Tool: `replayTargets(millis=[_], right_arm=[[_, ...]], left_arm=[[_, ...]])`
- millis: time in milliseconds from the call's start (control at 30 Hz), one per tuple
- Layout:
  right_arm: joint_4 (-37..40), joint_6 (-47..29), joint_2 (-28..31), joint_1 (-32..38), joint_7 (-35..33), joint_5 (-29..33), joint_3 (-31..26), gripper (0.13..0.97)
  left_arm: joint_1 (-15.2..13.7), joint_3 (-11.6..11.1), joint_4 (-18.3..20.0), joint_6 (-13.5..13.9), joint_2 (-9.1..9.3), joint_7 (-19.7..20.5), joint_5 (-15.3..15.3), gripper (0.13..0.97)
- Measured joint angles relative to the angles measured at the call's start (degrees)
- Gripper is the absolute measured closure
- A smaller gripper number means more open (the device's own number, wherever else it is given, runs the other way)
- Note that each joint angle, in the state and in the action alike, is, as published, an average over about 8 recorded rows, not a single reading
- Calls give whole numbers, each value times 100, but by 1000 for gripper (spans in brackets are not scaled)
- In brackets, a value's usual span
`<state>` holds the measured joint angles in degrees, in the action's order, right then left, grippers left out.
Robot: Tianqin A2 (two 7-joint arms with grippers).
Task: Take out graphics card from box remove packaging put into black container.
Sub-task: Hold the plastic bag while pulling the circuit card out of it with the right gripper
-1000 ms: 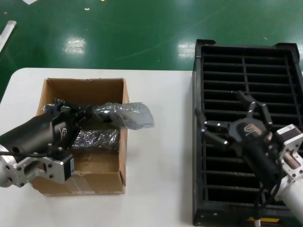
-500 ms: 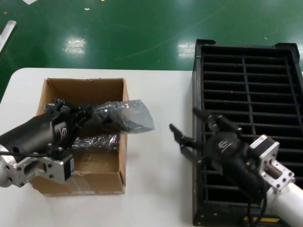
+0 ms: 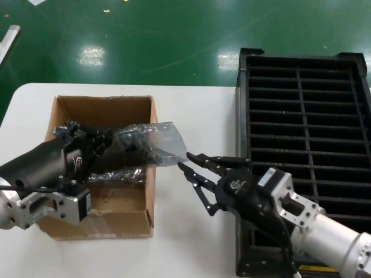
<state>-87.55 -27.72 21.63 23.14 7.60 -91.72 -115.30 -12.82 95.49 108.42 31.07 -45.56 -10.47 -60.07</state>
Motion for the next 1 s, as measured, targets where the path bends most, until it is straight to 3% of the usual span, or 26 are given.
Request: replayTargets(millis=[267, 600, 1000], right_arm=[[222, -126, -113, 364, 124, 312, -191, 924], [508, -365, -281, 744, -91, 265, -238, 951], [1771, -972, -723, 1564, -944, -143, -215, 961]], left_arm=[[0, 0, 0, 0, 0, 0, 0, 959], [0, 0, 0, 0, 0, 0, 0, 959], [0, 0, 0, 0, 0, 0, 0, 959]])
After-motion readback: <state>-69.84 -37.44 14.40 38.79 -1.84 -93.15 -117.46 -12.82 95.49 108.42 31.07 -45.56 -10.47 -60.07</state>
